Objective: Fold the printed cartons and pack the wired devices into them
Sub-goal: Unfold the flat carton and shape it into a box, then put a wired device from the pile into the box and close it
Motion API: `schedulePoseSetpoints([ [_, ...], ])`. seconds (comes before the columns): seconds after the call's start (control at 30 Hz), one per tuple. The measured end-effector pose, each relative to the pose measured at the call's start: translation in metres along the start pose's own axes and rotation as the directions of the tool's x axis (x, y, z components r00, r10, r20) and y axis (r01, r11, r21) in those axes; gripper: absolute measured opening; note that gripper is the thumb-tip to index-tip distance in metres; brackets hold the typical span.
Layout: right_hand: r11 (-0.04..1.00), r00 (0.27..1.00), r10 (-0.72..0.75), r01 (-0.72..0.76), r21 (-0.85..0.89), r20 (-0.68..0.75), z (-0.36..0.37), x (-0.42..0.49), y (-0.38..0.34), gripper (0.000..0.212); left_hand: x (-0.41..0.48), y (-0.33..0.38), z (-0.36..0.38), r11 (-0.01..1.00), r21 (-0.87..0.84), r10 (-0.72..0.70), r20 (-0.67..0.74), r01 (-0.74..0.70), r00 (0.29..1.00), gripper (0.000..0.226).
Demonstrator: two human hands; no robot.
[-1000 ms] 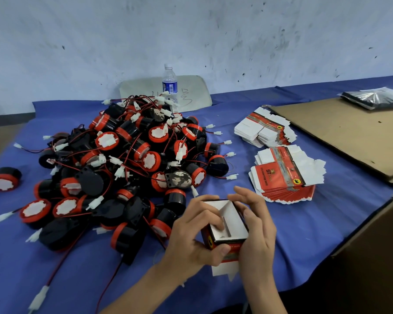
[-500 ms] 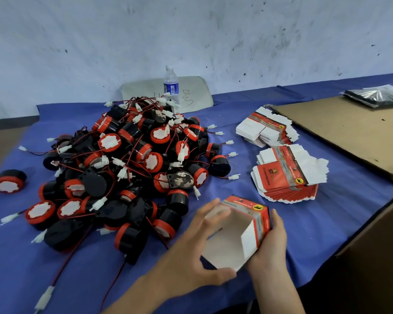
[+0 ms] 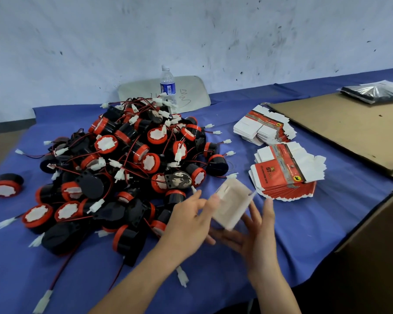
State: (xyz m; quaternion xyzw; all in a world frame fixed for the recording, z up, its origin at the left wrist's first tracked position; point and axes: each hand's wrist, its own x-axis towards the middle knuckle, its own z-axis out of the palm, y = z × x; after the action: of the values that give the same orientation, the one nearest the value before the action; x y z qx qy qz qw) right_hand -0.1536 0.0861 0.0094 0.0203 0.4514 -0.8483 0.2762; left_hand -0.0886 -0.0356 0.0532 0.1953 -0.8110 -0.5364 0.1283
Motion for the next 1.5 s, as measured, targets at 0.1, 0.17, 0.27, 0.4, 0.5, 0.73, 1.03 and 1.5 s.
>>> schedulePoseSetpoints([
  [0.1,1.0,1.0,0.004,-0.004,-0.022,0.018,0.004,-0.007,-0.014,0.082,0.002,0.009,-0.008,0.992,-0.128,-0.012,0.035,0.017,0.999,0.027],
  [0.17,1.0,0.999,-0.001,0.001,0.019,-0.036,0.006,-0.008,-0.019,0.082,0.009,0.01,-0.019,0.997,-0.042,0.068,-0.059,-0.071,0.996,0.017],
  [0.27,0.999,0.993,-0.013,0.018,0.039,-0.121,0.004,-0.006,-0.019,0.061,0.026,-0.006,-0.046,0.828,0.558,0.177,-0.162,-0.058,0.971,0.023],
  [0.4,0.996,0.978,-0.063,0.073,0.042,-0.201,-0.001,-0.004,-0.011,0.042,0.038,-0.031,-0.054,0.377,0.919,-0.065,-0.098,0.115,0.993,0.063],
  [0.5,0.99,0.961,-0.124,0.137,0.035,-0.249,0.002,-0.004,-0.002,0.031,0.042,-0.04,-0.048,0.372,0.926,0.035,-0.088,0.068,0.996,0.067],
  [0.73,0.952,0.947,-0.277,0.293,0.087,-0.16,0.012,-0.016,0.007,0.029,0.039,-0.027,-0.057,0.777,0.607,0.289,-0.11,-0.166,0.951,0.05],
  [1.03,0.91,0.876,-0.4,0.413,0.008,0.268,0.041,-0.03,-0.02,0.04,-0.004,0.048,-0.064,0.61,-0.115,0.79,0.015,-0.784,0.613,0.056],
  [1.5,0.839,0.794,-0.49,0.542,-0.053,0.36,0.027,-0.04,-0.06,0.026,0.006,0.042,-0.043,0.821,-0.374,0.467,0.009,-0.43,0.884,0.038],
])
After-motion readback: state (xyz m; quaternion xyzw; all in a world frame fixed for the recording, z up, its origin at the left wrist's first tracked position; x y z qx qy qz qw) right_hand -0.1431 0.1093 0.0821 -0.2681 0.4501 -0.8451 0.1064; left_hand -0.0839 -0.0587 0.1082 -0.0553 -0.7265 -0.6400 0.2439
